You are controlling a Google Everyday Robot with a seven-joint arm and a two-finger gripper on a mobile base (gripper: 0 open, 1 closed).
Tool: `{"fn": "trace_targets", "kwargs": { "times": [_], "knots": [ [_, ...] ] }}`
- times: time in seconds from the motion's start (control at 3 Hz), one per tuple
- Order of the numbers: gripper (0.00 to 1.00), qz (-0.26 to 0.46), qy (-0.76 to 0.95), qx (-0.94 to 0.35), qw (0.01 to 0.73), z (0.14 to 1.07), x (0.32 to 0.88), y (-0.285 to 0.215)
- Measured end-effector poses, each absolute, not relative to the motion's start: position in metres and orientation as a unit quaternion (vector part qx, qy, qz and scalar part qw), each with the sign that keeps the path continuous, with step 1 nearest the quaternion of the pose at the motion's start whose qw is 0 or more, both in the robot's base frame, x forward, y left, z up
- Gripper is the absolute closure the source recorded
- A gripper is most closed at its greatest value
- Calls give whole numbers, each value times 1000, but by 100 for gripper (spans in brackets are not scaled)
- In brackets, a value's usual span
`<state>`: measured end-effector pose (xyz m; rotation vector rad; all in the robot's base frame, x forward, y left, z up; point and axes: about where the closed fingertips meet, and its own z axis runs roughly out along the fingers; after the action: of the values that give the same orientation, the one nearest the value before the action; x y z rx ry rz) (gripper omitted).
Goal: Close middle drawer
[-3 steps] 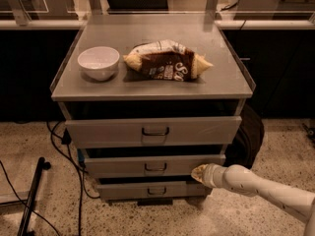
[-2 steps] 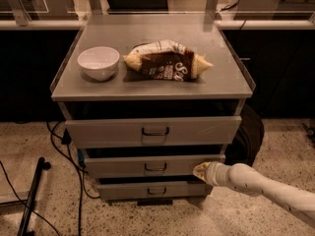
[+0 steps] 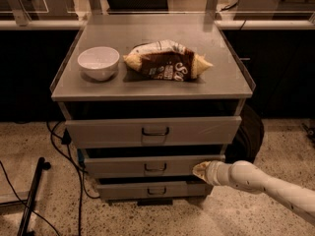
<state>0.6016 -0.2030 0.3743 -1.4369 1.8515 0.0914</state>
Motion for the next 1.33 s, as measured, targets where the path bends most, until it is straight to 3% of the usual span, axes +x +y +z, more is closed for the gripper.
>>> {"fn": "trace_targets", "kwargs": {
  "times": [1.33],
  "knots": [
    [100,167,743,-562,324,412,514,-201]
  ]
}}
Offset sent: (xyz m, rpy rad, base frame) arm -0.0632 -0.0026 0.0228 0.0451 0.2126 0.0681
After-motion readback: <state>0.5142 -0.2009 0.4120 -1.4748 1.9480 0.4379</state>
